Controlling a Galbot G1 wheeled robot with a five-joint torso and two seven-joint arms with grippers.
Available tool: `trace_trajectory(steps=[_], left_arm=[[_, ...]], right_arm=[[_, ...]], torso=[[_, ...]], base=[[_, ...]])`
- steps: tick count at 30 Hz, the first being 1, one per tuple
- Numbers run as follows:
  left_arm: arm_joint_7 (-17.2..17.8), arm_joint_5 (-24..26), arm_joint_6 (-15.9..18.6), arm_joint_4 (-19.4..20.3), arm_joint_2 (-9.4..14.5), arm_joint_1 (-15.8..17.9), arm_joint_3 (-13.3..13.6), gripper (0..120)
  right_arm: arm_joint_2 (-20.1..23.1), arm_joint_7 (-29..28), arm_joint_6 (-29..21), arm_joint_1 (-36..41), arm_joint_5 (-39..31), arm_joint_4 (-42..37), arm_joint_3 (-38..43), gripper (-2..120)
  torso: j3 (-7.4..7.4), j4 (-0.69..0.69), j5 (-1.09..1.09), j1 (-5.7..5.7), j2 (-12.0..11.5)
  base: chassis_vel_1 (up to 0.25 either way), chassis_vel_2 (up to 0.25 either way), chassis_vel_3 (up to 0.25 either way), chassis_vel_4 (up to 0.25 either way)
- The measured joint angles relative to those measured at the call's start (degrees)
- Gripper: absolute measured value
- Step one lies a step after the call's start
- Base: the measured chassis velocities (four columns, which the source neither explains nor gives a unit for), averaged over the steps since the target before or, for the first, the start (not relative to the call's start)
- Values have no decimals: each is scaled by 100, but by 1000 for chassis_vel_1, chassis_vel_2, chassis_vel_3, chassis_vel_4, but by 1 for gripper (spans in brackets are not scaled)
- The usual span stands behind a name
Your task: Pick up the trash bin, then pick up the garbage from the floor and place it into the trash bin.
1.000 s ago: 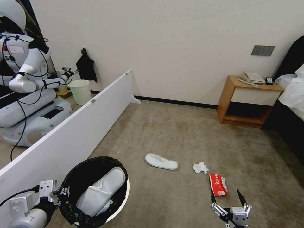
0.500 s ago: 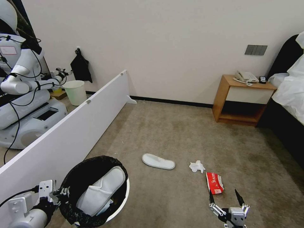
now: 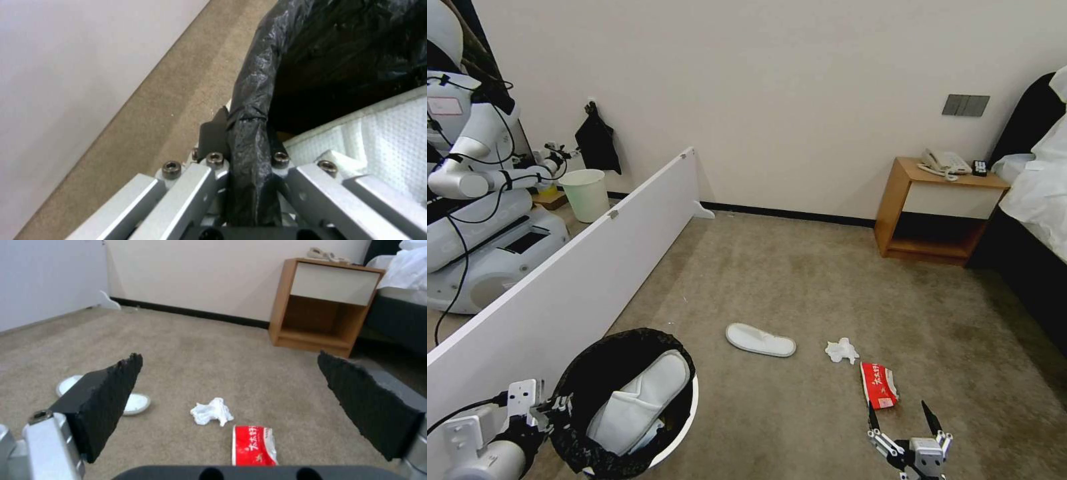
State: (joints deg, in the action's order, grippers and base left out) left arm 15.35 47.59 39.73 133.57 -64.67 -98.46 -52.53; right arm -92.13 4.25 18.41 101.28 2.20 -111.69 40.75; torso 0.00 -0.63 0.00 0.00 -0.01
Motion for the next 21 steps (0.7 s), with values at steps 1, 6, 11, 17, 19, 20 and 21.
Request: trace_trajectory(steps=[1,6,11,17,19,20,21], left_arm=[[1,-1,0,1,3,5,1,2],[3,-2,0,7,6,9,5,2],[3,-6,0,17,6,7,8,2],[3,-10,0,24,5,2,12,2],[3,-12,0,25,4,0,13,2],[3,-12,0,26,3,-1,14,2],[3,-12,0,26,3,-1,14,2]], right_arm=[[0,16,7,3,-9,-7,4,100],[0,49,16,2,-27,-16,10,100],[0,58,16,2,-37,-17,13,100],[0,65,16,-2,-64,-19,29,100],[0,67,16,-3,-68,-19,30,100],[0,74,16,-5,-69,-19,32,100],[0,74,16,-5,-69,-19,32,100]], torso=[[0,0,0,0,0],[0,0,0,0,0],[0,0,0,0,0],[0,0,0,0,0],[0,0,0,0,0],[0,0,0,0,1],[0,0,0,0,1]], base=[[0,0,0,0],[0,0,0,0],[0,0,0,0],[0,0,0,0],[0,0,0,0],[0,0,0,0],[0,0,0,0]])
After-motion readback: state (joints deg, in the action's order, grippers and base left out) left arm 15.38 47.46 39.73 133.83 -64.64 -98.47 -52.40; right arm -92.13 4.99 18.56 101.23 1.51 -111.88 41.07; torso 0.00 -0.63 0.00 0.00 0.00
